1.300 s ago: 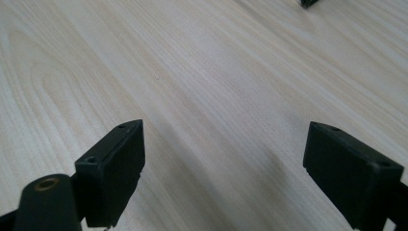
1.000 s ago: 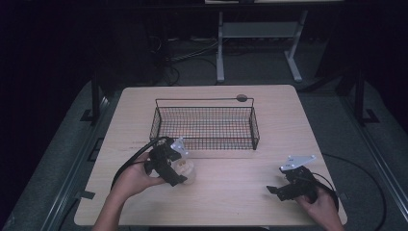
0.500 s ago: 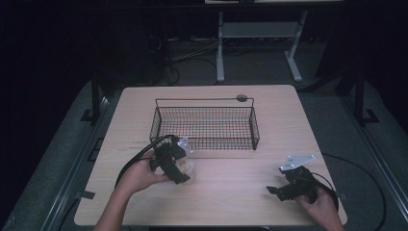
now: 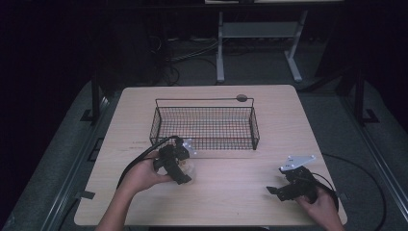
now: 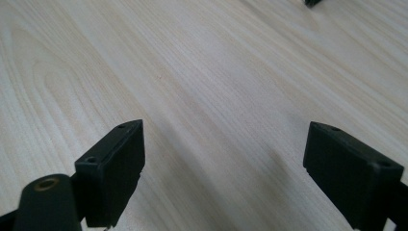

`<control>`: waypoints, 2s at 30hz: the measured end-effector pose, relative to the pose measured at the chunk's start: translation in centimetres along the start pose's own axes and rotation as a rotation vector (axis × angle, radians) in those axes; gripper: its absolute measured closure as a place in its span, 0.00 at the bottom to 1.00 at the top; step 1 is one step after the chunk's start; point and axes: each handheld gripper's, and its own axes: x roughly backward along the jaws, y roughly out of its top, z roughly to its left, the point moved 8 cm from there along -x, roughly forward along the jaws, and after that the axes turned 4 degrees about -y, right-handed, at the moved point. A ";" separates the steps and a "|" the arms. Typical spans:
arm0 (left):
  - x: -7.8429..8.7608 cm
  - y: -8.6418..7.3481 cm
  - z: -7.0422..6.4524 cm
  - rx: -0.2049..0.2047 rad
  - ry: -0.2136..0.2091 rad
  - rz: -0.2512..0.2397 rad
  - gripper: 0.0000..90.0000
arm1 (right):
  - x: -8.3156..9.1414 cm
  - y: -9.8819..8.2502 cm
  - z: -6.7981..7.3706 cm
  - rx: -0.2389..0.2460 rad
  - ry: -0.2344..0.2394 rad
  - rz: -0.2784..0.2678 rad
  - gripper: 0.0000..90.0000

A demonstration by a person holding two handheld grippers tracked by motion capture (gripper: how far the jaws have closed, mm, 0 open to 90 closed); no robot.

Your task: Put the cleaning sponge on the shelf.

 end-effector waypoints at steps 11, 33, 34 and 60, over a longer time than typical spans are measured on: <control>0.6 -0.1 -0.1 -0.002 -0.004 -0.015 0.32 | 0.1 0.1 0.0 0.005 -0.005 -0.005 0.16; 3.9 1.3 1.0 -0.001 -0.002 -0.062 0.32 | 0.0 0.2 0.1 0.010 0.004 0.002 0.16; 4.1 1.3 1.1 -0.003 0.000 -0.063 0.32 | -0.1 0.2 0.1 0.012 0.002 0.001 0.16; 6.7 3.8 3.6 0.003 -0.006 -0.059 0.31 | 0.0 0.4 0.1 0.008 0.006 -0.001 0.16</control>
